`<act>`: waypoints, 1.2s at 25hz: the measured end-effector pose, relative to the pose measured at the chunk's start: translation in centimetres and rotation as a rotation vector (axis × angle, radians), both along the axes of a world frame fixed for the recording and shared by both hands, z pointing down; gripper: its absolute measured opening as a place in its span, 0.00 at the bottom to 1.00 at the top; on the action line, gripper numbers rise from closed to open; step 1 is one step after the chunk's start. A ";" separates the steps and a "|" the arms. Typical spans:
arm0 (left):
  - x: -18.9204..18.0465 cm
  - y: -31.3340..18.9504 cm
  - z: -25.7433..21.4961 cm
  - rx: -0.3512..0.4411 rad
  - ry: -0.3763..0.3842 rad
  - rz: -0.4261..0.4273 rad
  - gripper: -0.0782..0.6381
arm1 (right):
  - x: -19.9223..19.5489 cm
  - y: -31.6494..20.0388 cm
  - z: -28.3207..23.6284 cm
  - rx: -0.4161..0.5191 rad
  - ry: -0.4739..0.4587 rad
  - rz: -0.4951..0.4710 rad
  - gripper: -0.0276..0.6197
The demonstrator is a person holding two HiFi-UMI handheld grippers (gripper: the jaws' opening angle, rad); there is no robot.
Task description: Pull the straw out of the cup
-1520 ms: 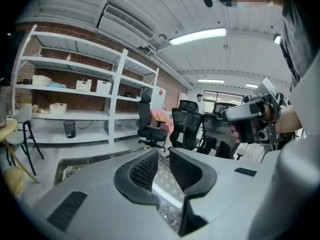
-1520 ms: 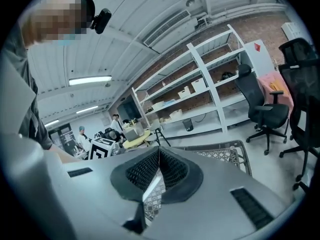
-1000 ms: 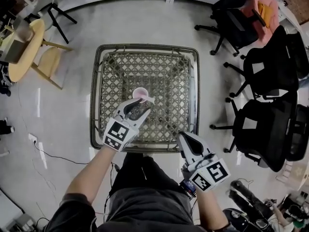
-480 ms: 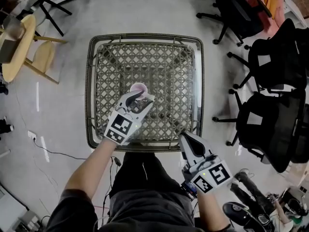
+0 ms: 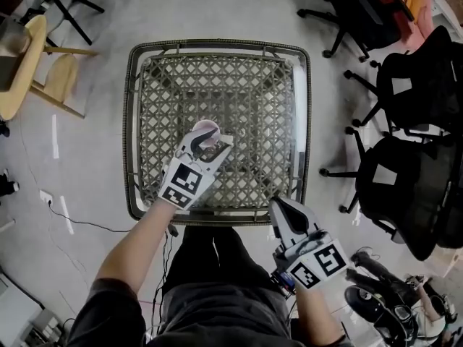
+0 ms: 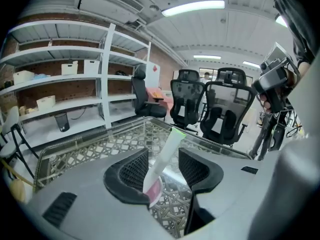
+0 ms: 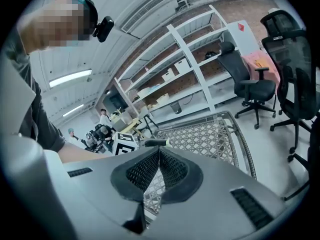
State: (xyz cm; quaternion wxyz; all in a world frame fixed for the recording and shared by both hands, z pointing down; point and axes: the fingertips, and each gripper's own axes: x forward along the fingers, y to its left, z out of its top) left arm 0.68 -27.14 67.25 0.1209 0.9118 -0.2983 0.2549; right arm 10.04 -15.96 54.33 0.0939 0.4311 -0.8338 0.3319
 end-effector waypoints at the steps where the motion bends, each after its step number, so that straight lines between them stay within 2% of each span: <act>1: 0.0 -0.2 0.1 -0.001 0.000 -0.002 0.38 | 0.0 0.0 0.1 -0.003 -0.001 0.000 0.06; 4: 0.1 -0.6 0.2 -0.006 0.003 0.000 0.38 | -0.2 -0.1 0.4 -0.010 -0.002 -0.001 0.06; 16: 0.4 -0.7 0.5 -0.006 -0.001 0.000 0.24 | -0.1 -0.2 0.2 -0.014 -0.006 0.007 0.06; 30: 0.2 -1.3 -0.4 0.027 -0.011 -0.009 0.18 | 0.0 0.0 0.2 -0.021 -0.010 0.015 0.06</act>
